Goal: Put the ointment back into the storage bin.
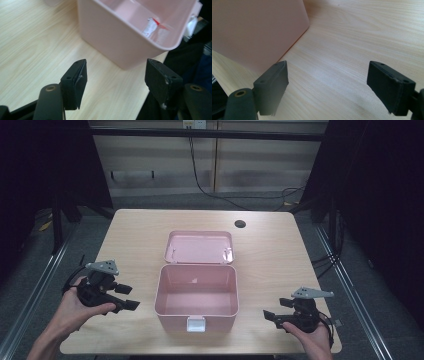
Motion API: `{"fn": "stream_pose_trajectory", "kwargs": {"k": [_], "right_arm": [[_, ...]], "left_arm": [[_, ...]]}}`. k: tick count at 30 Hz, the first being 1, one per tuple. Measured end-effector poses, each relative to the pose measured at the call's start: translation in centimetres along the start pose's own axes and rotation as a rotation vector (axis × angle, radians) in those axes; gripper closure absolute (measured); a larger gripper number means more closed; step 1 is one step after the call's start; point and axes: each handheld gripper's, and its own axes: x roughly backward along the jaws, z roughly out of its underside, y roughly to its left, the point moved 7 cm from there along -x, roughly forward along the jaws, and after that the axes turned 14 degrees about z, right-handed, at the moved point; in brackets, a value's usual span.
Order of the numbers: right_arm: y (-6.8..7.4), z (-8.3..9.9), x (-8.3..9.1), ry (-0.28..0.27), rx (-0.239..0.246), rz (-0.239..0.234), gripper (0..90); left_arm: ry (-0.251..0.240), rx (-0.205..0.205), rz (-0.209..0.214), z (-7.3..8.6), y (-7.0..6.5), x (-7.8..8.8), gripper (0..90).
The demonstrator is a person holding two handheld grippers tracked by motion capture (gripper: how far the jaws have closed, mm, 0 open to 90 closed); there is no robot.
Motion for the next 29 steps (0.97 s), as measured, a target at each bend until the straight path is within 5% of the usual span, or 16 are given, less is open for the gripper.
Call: {"fn": "stream_pose_trajectory", "kwargs": {"k": [14,26,29], "right_arm": [[0.1,0.1,-0.2,0.006,-0.001,0.002,17.3],[0.2,0.4,-0.6,0.025,0.003,0.016,17.3],[0.2,0.6,-0.9,0.042,0.012,0.025,17.7]], "left_arm": [[0.021,0.055,-0.03,3.5,1.9,-2.4,33.7],[-0.1,0.092,-0.095,5.3,3.2,-3.4,33.3],[-0.095,0.096,-0.099,5.9,3.3,-4.0,32.4]]}}
